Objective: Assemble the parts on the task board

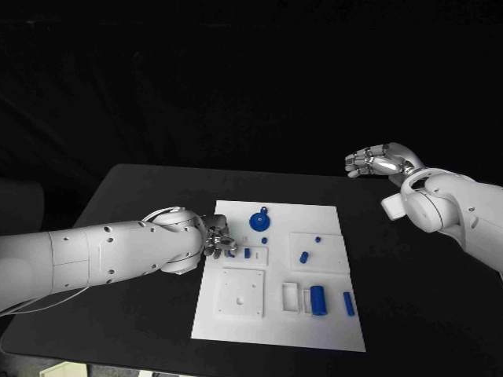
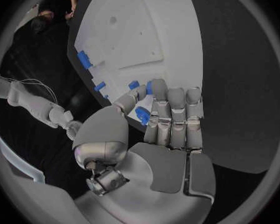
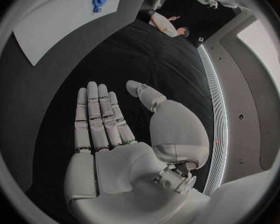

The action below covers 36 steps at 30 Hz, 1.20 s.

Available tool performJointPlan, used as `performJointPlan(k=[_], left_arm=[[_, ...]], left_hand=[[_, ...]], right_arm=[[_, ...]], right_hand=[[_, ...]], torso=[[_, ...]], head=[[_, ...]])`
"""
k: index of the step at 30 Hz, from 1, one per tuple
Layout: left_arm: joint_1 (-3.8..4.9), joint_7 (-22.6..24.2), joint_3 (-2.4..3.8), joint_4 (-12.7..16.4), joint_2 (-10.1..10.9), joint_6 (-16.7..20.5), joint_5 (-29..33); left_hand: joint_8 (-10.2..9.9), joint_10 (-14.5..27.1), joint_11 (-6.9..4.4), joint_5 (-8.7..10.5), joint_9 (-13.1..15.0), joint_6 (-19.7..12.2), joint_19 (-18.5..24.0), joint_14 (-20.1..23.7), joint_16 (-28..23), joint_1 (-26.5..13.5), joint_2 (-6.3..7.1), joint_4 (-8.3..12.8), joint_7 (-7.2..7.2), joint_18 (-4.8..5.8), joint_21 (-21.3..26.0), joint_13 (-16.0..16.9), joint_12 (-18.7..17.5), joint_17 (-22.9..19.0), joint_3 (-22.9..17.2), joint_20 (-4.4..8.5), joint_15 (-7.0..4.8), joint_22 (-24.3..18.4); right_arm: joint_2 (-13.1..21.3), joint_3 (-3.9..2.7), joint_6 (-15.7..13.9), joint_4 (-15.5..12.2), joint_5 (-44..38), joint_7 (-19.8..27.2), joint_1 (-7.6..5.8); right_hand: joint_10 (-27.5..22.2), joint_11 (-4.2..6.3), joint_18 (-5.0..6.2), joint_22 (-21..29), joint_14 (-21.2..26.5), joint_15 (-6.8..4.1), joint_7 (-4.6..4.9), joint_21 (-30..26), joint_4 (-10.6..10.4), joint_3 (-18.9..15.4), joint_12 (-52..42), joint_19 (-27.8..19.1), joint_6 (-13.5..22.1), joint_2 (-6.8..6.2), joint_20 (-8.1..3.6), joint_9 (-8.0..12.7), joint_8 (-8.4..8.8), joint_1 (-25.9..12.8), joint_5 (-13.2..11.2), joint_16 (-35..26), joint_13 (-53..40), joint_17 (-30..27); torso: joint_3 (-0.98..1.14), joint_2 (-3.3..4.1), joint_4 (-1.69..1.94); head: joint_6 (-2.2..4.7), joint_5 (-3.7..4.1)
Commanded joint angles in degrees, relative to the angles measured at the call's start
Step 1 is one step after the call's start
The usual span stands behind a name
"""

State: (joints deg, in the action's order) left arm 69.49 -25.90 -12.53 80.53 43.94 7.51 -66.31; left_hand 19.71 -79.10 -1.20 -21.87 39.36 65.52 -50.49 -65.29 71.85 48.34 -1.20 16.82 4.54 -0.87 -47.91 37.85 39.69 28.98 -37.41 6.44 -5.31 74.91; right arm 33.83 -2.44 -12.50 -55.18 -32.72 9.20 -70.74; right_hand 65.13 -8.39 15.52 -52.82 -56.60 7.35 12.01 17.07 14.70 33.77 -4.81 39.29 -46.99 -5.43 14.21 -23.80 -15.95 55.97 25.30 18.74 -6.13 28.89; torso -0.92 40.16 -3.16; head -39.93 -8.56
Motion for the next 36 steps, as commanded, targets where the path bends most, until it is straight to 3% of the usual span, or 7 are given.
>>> performJointPlan(k=[1, 8, 36], left_arm=[[-0.11, 0.8, -0.06, 0.2, -0.3, -1.6, 0.8], [-0.1, 0.9, -0.06, 0.2, -0.4, -1.1, 0.8], [-0.1, 0.0, -0.07, 0.0, -1.3, -1.9, -0.5]], left_hand=[[0.2, -2.9, -3.32, 0.66, 0.1, 4.0, -0.4, -1.0, 0.3, -1.0, 0.32, -0.4, -3.47, -0.03, -0.2, 0.2, 0.4, 0.1, 0.2, 5.36, -1.17, 1.1], [0.2, -2.9, -3.33, 1.75, 0.0, 4.2, -0.5, -1.0, 0.5, -1.4, -0.11, -0.5, -3.52, -0.07, -0.2, 0.5, 0.7, 0.2, 0.1, 5.38, -1.1, 1.1], [0.3, -3.0, -3.68, 0.98, 0.0, 4.7, -0.7, -1.2, 1.2, -0.6, -0.72, -0.2, -3.72, -0.18, -0.5, 1.2, 1.4, 0.5, -0.6, 5.46, -1.23, 1.3]], right_arm=[[0.0, -0.02, 0.8, -0.1, -0.5, 0.3, 0.01], [-0.1, -0.02, 0.8, -0.1, -0.5, 0.3, 0.01], [0.0, -0.02, 0.8, -0.3, -0.5, 0.3, 0.01]], right_hand=[[0.3, -0.11, -0.52, -0.1, 0.4, 0.22, -0.14, -0.3, 0.0, -0.2, 0.2, -0.4, 0.4, -0.19, 0.15, 0.1, -0.36, 0.5, 0.2, -0.2, 0.1, 0.1], [0.3, -0.11, -0.52, -0.1, 0.4, 0.22, -0.14, -0.3, 0.0, -0.2, 0.2, -0.4, 0.4, -0.19, 0.15, 0.1, -0.36, 0.5, 0.2, -0.2, 0.1, 0.1], [0.3, -0.11, -0.52, -0.1, 0.4, 0.23, -0.14, -0.3, 0.0, -0.2, 0.2, -0.4, 0.4, -0.18, 0.16, 0.2, -0.4, 0.5, 0.4, -0.2, 0.1, 0.1]], torso=[[0.03, 0.0, -0.02], [0.06, 0.01, -0.02], [0.03, 0.0, -0.01]], head=[[-0.09, -0.03], [-0.09, -0.05], [-0.27, 0.13]])
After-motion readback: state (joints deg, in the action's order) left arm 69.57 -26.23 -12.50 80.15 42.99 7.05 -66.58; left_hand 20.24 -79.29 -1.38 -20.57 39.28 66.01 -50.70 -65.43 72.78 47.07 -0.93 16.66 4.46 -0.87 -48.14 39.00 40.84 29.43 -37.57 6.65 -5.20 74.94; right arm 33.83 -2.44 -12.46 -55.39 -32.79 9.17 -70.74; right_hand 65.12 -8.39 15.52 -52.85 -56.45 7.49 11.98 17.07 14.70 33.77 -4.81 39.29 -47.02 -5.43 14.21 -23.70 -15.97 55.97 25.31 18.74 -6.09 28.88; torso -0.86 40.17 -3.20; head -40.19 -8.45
